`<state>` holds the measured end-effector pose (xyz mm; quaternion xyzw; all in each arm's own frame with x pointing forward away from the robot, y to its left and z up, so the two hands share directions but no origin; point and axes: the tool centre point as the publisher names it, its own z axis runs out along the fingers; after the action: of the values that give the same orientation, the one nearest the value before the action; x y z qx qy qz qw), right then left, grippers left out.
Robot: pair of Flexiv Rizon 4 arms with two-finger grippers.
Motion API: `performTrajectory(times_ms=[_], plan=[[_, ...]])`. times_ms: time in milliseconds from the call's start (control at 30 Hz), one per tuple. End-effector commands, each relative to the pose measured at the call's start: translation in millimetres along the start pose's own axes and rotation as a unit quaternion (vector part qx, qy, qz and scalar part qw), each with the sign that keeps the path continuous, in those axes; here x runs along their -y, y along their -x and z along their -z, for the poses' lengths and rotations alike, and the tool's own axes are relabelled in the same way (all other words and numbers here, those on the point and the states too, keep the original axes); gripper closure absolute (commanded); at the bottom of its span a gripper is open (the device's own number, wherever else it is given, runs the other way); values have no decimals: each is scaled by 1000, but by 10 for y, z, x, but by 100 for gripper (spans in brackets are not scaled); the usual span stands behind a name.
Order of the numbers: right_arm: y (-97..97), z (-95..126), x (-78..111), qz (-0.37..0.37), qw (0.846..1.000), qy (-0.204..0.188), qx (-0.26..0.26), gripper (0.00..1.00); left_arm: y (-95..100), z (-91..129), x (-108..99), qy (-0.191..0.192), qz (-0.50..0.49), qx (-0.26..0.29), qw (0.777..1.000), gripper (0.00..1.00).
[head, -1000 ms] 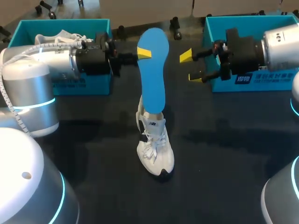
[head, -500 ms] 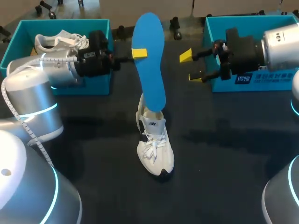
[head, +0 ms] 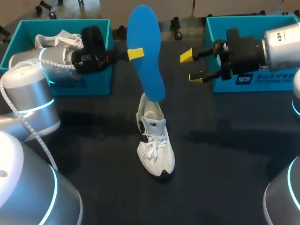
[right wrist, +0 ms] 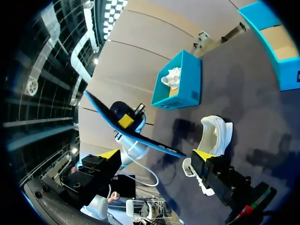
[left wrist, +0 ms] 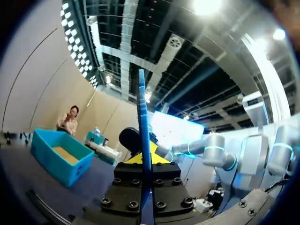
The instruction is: Take the shoe out of the shoebox, open the shoe tongue, remove and reinsert the insole, then place the shoe into the shoebox
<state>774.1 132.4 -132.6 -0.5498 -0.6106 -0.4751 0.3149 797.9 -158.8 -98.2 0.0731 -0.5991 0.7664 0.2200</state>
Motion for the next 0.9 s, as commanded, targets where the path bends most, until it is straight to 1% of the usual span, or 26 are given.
performTrajectory(times_ms=[33, 433, 500, 567, 600, 633, 667, 700, 733, 767, 867, 900], plan=[[-5, -20, -1, -1, 1000, 1, 1, 0, 37, 16, 63, 60, -287, -60, 954, 100], [-5, -20, -1, -1, 1000, 1, 1, 0, 37, 16, 63, 60, -287, -60, 954, 100], [-5, -20, -1, -1, 1000, 1, 1, 0, 33, 10, 72, 50, -356, -72, 930, 100], [-5, -20, -1, -1, 1000, 1, 1, 0, 32, 9, 102, 39, -402, -71, 912, 100], [-5, -20, -1, -1, 1000, 1, 1, 0, 23, 13, 117, 35, -434, -66, 898, 100], [-5, -20, -1, -1, 1000, 1, 1, 0, 28, 13, 128, 38, -463, -71, 883, 100], [-5, -20, -1, -1, 1000, 1, 1, 0, 20, 22, 130, 30, -487, -70, 870, 100], [-5, -20, -1, -1, 1000, 1, 1, 0, 20, 22, 136, 29, -505, -68, 860, 100], [-5, -20, -1, -1, 1000, 1, 1, 0, 19, 31, 131, 35, -530, -76, 844, 100], [-5, -20, -1, -1, 1000, 1, 1, 0, 10, 33, 122, 30, -554, -76, 828, 100], [-5, -20, -1, -1, 1000, 1, 1, 0, -4, 45, 97, 34, -600, -87, 794, 100], [-5, -20, -1, -1, 1000, 1, 1, 0, -6, 50, 86, 37, -626, -93, 773, 100]])
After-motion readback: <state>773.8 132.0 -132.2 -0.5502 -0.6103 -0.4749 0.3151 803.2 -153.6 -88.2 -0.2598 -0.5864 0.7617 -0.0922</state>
